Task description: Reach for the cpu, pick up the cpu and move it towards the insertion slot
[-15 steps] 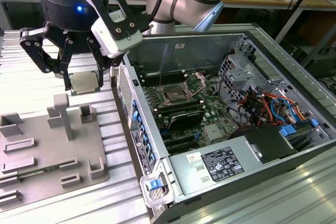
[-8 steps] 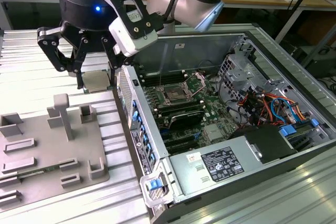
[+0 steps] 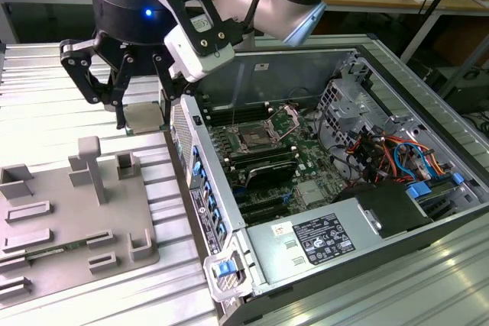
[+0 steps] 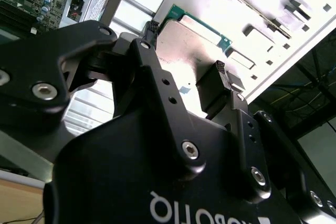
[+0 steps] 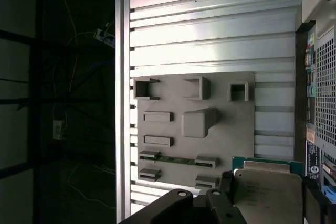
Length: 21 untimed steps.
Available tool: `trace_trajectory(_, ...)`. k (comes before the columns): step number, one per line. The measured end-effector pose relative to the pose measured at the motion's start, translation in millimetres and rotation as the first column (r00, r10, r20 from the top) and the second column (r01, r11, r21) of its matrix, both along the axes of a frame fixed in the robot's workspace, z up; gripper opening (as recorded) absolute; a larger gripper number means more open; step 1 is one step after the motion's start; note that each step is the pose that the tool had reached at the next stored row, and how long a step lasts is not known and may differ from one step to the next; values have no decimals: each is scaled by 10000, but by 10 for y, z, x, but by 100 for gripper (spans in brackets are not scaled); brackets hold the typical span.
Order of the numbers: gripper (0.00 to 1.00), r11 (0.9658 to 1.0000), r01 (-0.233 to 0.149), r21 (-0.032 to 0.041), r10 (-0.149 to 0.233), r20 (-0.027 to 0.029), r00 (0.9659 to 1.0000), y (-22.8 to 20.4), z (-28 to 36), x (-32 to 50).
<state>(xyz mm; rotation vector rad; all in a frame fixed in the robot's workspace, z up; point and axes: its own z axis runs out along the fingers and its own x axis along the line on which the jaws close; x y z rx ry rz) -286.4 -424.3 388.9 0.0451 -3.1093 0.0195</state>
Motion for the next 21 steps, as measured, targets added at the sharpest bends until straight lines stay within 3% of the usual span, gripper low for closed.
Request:
trace_trajectory(17,55,10000,-1,-1,1,0,10000,0,-4,172)
trace_trajectory(21,55,10000,0,-1,0,0,10000,0,-4,175)
